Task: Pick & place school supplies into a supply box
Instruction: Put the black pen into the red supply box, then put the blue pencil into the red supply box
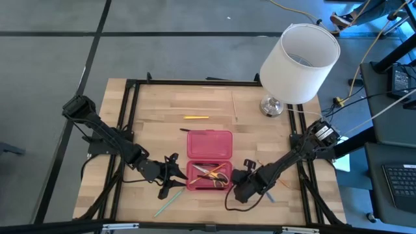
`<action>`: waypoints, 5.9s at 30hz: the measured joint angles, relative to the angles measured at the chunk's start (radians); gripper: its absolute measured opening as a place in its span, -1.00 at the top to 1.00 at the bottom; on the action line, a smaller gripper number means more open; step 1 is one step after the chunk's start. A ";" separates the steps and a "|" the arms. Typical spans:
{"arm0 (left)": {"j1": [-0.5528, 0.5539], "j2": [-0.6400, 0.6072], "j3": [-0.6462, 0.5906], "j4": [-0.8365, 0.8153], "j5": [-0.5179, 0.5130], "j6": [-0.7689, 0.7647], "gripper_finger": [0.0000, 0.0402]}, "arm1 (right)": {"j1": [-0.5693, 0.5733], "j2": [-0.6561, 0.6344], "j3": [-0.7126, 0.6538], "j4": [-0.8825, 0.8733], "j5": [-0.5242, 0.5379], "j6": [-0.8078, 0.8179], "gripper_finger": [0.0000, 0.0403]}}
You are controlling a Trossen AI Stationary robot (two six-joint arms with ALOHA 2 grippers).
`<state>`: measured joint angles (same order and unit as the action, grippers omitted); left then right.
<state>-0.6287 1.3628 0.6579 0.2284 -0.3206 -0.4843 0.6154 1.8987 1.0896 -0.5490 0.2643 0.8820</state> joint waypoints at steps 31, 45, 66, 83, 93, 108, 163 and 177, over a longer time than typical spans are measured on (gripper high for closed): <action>0.000 0.000 0.000 0.000 0.001 0.000 0.42 | -0.025 -0.096 0.343 0.211 0.368 -0.478 0.74; 0.000 0.000 0.000 0.000 0.217 -0.003 0.42 | -0.109 0.079 0.343 0.335 0.242 -0.572 0.74; 0.000 0.000 0.000 0.000 0.207 0.000 0.42 | -0.141 0.209 0.343 0.338 0.026 -0.573 0.74; 0.000 0.000 0.000 0.000 0.104 -0.002 0.42 | -0.141 0.208 0.416 0.228 0.018 -0.575 0.34; 0.000 0.000 0.000 0.059 0.104 -0.140 0.42 | -0.020 0.182 0.502 0.009 0.150 -0.567 0.33; 0.000 0.000 0.000 0.067 0.072 -0.110 0.42 | 0.213 0.003 0.329 -0.426 0.470 -0.131 0.33; -0.063 0.534 0.674 -1.053 0.138 -0.767 0.42 | 0.160 -0.423 -0.344 0.683 0.082 -0.648 0.33; -0.056 0.534 0.674 -1.012 0.094 -0.778 0.42 | 0.160 -0.422 -0.344 0.678 0.082 -0.648 0.33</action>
<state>-0.6849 1.8969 1.3323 -0.7834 -0.2264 -1.2621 0.7757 1.4765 0.7452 0.1291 0.3458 0.2337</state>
